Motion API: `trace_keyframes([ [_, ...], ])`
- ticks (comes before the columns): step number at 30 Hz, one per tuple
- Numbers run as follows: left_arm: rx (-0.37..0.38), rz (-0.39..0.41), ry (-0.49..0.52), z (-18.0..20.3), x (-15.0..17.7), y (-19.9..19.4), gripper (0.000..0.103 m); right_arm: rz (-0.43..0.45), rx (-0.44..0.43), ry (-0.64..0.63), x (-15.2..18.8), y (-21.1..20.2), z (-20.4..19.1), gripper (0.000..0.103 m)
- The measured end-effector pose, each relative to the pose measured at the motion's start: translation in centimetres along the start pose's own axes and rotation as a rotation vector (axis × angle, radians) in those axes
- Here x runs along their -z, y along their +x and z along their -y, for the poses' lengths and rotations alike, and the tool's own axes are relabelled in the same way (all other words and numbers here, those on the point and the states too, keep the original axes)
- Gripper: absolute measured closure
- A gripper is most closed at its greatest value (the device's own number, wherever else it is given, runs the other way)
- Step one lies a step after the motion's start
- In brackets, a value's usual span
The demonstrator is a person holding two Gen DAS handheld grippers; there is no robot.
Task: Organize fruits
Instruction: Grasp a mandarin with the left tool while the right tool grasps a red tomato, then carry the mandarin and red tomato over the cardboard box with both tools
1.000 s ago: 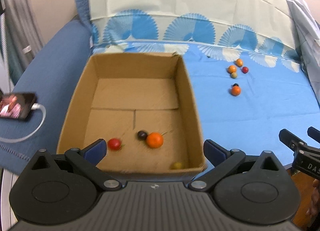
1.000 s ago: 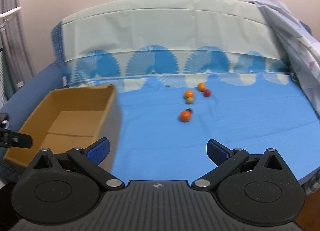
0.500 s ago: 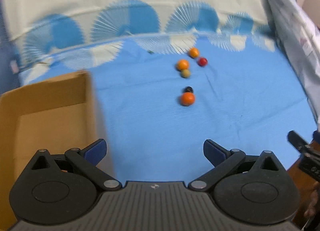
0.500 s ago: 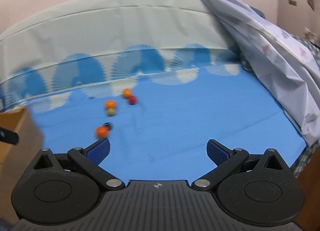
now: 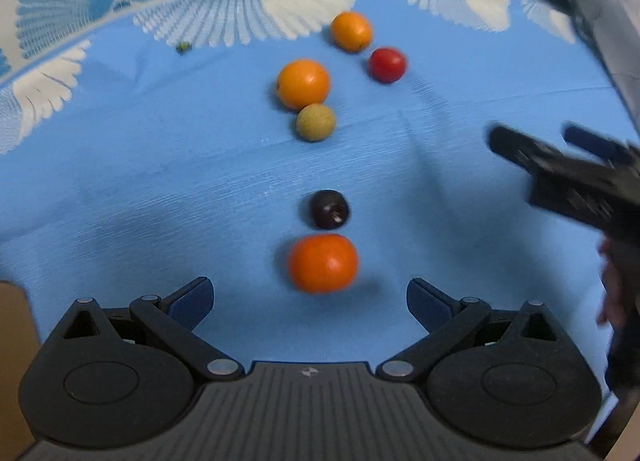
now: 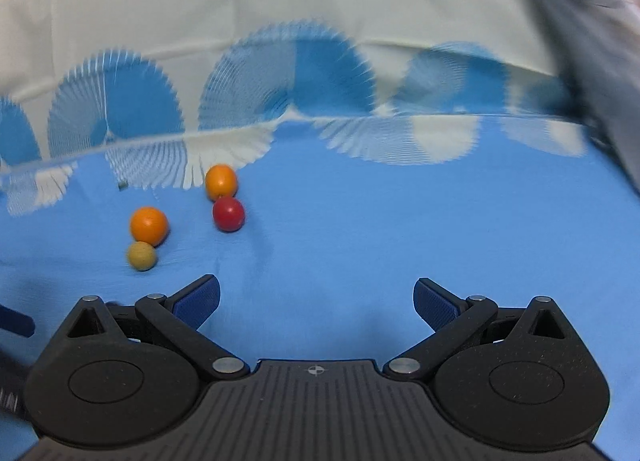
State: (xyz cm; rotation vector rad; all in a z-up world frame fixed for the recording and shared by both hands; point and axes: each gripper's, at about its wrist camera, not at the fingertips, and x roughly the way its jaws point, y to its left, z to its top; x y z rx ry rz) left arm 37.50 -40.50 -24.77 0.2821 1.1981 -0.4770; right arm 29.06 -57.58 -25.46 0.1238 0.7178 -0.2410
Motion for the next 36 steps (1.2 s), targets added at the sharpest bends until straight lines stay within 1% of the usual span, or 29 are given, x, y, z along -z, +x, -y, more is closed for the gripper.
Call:
trace_keyframes([
  [3, 0.009, -0.019, -0.003, -0.5, -0.8, 1.4, 0.000, -0.012, -0.034, -0.060, -1.2, 4.6, -1.5, 0.001],
  [5, 0.014, 0.000, 0.010, -0.6, -1.0, 1.3, 0.001, -0.023, -0.055, -0.091, -1.8, 7.0, -2.6, 0.001],
  [6, 0.018, 0.007, 0.020, -0.6, -1.0, 1.3, 0.009, -0.032, -0.061, -0.103, -2.1, 8.1, -3.0, 0.001],
  [7, 0.008, 0.016, 0.028, -0.6, -1.0, 1.1, 0.025, -0.034, -0.060, -0.111, -2.3, 9.1, -3.5, 0.001],
  [8, -0.011, 0.033, 0.042, -0.5, -0.9, 0.9, 0.031, -0.023, -0.060, -0.107, -2.4, 9.7, -3.8, 0.001],
  [9, -0.005, 0.047, 0.057, -0.5, -0.9, 0.7, 0.055, -0.001, -0.063, -0.097, -2.6, 10.0, -3.9, 0.003],
  [10, 0.014, 0.053, 0.056, -0.6, -1.0, 0.4, 0.062, 0.004, -0.069, -0.093, -2.8, 10.3, -4.0, 0.014],
  [11, 0.027, 0.051, 0.040, -0.9, -1.1, 0.2, 0.062, 0.020, -0.082, -0.093, -2.8, 10.1, -4.2, 0.040],
  [12, 0.044, 0.054, 0.025, -1.1, -1.1, 0.1, 0.063, 0.038, -0.102, -0.109, -2.8, 9.8, -4.4, 0.055],
  [13, 0.050, 0.064, 0.020, -1.3, -1.1, -0.1, 0.063, 0.042, -0.125, -0.135, -2.9, 9.5, -4.8, 0.072],
  [15, 0.045, 0.080, 0.011, -1.4, -0.9, -0.7, 0.063, 0.038, -0.121, -0.169, -3.0, 8.8, -5.3, 0.073],
  [17, 0.054, 0.086, -0.002, -1.4, -0.6, -1.7, 0.063, 0.044, -0.126, -0.146, -3.0, 7.6, -4.9, 0.073],
  [21, 0.048, 0.133, -0.015, -1.6, 1.4, -5.7, 0.063, 0.048, -0.118, -0.061, -2.3, 3.9, -3.6, 0.073],
  [24, 0.053, 0.164, -0.031, -1.8, 3.6, -9.3, 0.063, 0.046, -0.113, -0.012, -1.0, -0.2, -2.9, 0.073],
  [28, 0.054, 0.193, -0.046, -2.4, 7.4, -14.3, 0.063, 0.045, -0.141, 0.063, 0.8, -6.4, -3.0, 0.073],
  [32, 0.041, 0.236, -0.080, -3.4, 11.5, -19.6, 0.063, 0.085, -0.158, 0.080, 2.0, -13.3, -4.9, 0.073],
  [36, 0.025, 0.264, -0.118, -4.8, 15.9, -24.9, 0.063, 0.135, -0.200, 0.087, 2.8, -20.4, -7.8, 0.072],
])
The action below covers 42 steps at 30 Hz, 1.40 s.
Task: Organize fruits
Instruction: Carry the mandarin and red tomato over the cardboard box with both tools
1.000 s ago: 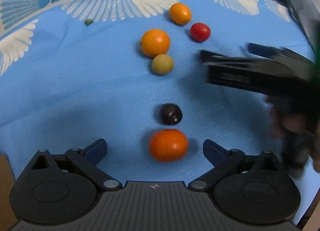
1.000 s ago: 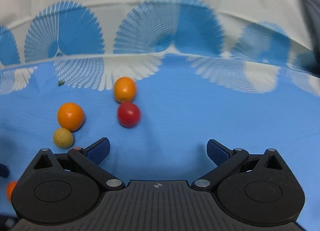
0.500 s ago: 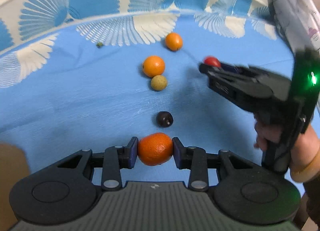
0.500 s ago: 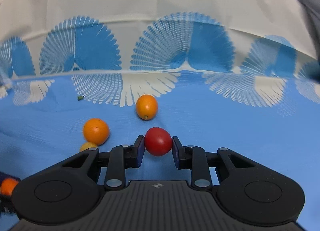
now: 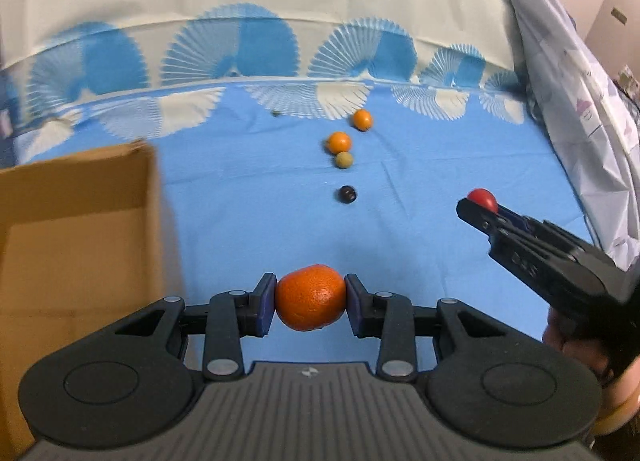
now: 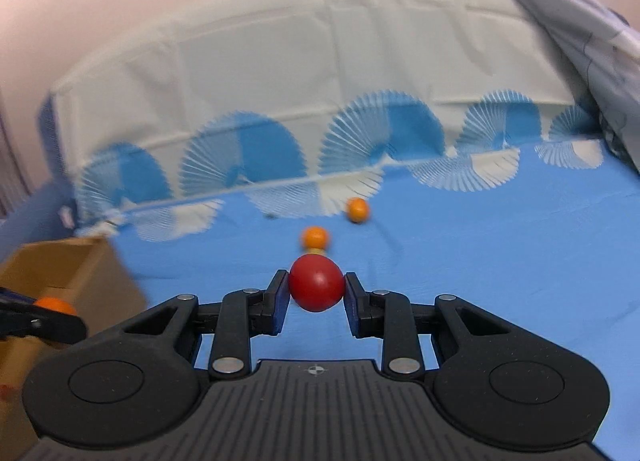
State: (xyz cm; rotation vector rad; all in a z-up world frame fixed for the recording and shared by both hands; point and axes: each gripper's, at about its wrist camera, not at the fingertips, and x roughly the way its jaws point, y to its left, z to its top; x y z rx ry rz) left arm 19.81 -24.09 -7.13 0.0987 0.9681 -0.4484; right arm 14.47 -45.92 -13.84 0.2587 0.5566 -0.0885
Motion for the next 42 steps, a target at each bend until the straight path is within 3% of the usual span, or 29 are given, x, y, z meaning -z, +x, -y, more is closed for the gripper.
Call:
trace_keyframes([
  [8, -0.066, 0.047, -0.063, -4.6, 6.4, -10.7, 0.063, -0.011, -0.139, -0.012, 2.2, -10.4, -8.7, 0.072],
  [18, -0.096, 0.122, -0.150, -9.2, 13.8, -19.3, 0.063, -0.101, -0.289, -0.082, 5.9, -18.4, -18.1, 0.072],
  [28, -0.063, 0.147, -0.204, -11.5, 18.2, -22.5, 0.063, -0.122, -0.322, -0.175, 8.1, -22.0, -23.7, 0.072],
  [42, -0.056, 0.176, -0.262, -14.0, 19.5, -23.5, 0.063, -0.122, -0.304, -0.246, 8.1, -22.6, -25.8, 0.072],
])
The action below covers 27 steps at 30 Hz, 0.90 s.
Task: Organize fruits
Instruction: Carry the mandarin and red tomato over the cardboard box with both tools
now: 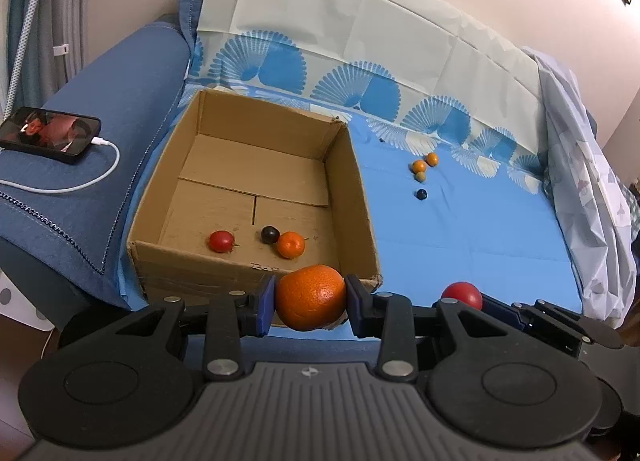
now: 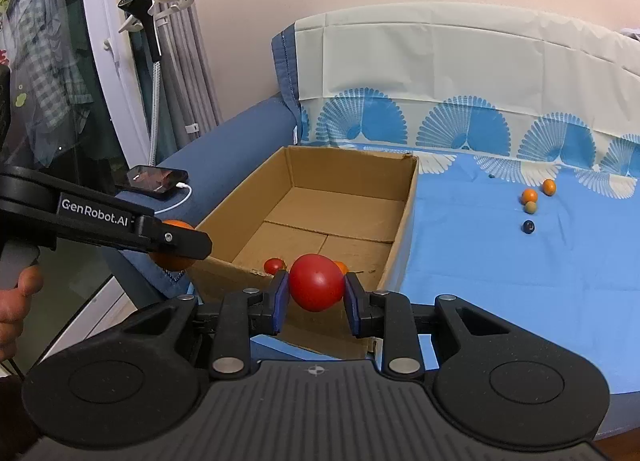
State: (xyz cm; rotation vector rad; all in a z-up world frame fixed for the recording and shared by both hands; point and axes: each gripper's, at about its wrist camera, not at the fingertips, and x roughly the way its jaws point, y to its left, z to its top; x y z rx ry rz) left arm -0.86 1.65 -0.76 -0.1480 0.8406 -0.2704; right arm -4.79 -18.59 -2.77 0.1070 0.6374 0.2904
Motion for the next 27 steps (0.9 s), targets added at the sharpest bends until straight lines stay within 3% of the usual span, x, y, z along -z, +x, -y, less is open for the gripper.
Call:
trace_keyframes([
  [27, -0.010, -0.001, -0.035, -1.2, -0.4, 0.6, 0.063, -0.025, 0.004, -0.020, -0.1, 1.2, -0.2, 0.072],
])
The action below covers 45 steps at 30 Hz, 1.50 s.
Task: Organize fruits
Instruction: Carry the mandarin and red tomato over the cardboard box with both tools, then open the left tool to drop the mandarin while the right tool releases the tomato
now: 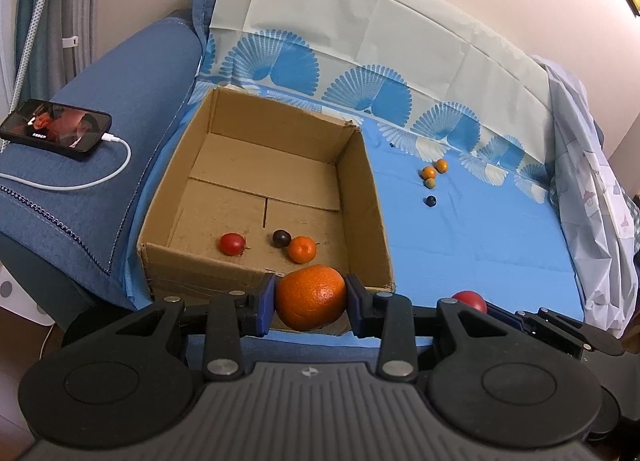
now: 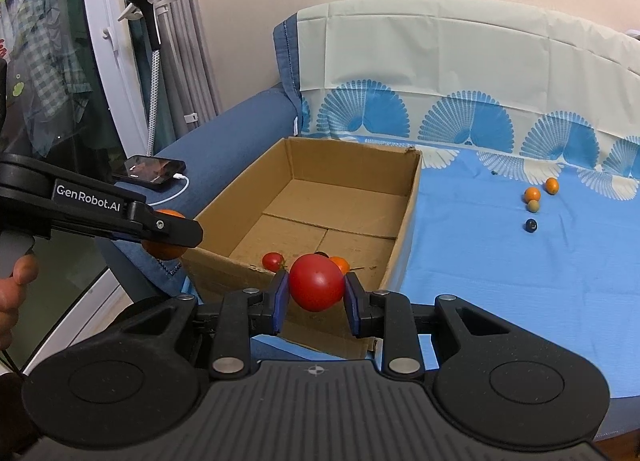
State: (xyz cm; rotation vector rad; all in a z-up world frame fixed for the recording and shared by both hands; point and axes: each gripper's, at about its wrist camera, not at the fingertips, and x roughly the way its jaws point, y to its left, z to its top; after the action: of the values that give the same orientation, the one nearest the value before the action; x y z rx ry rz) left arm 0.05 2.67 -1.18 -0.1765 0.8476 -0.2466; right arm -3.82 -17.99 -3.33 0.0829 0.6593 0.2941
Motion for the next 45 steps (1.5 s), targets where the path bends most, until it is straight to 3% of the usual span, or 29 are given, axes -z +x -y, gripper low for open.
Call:
trace_keyframes([
  [19, -0.046, 0.036, -0.038, -2.6, -4.1, 2.7, 0.063, 0.015, -0.026, -0.029, -3.4, 4.2, -0.9, 0.072],
  [45, -0.108, -0.028, -0.046, -5.7, -9.1, 13.8, 0.063, -0.083, -0.033, -0.058, -5.4, 16.5, 0.1, 0.072],
])
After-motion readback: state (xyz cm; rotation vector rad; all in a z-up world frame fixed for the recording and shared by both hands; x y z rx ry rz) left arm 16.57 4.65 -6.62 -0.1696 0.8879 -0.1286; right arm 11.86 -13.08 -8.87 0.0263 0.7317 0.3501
